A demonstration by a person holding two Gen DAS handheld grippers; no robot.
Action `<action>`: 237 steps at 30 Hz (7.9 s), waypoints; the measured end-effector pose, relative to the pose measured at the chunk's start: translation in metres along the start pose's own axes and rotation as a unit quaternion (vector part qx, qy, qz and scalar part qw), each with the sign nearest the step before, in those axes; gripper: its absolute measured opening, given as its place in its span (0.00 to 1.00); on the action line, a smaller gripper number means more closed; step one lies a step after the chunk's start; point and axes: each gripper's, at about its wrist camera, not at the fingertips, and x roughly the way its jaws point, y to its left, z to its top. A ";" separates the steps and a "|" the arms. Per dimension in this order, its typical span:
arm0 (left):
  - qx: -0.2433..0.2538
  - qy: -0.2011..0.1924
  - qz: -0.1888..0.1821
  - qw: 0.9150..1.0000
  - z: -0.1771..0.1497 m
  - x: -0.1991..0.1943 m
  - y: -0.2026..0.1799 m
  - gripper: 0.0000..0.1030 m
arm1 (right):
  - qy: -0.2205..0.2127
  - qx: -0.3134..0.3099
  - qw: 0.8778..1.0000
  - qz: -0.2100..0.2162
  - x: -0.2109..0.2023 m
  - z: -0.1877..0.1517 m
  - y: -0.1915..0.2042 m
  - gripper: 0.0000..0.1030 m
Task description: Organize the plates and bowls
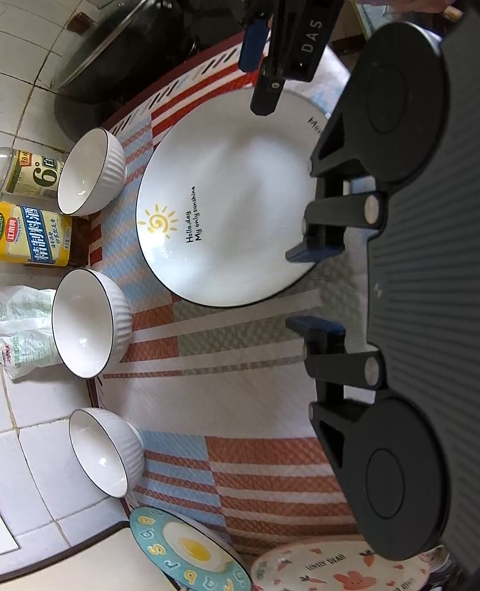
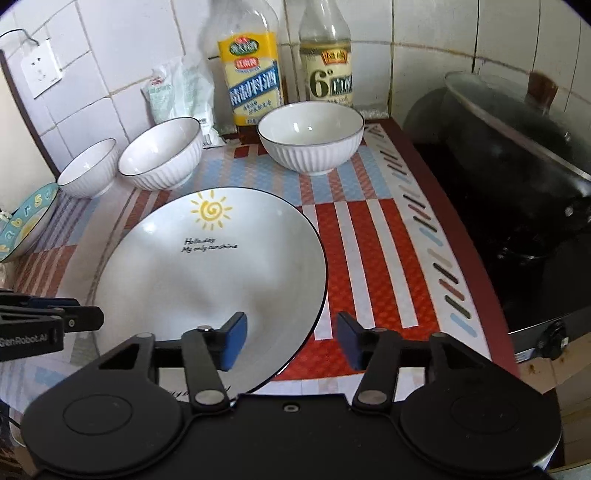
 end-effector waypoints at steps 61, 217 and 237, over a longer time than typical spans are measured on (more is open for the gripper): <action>-0.112 -0.008 0.125 0.986 -0.097 -0.122 0.275 0.91 | -0.038 -0.167 0.944 0.281 -0.062 0.013 0.266 0.87; 0.083 0.078 -0.028 0.993 0.031 0.049 0.003 0.26 | 0.069 0.047 0.996 -0.010 0.030 0.055 0.007 0.40; 0.090 0.050 -0.014 0.995 0.023 0.016 0.005 0.25 | 0.047 -0.034 0.998 0.002 -0.008 0.039 0.053 0.59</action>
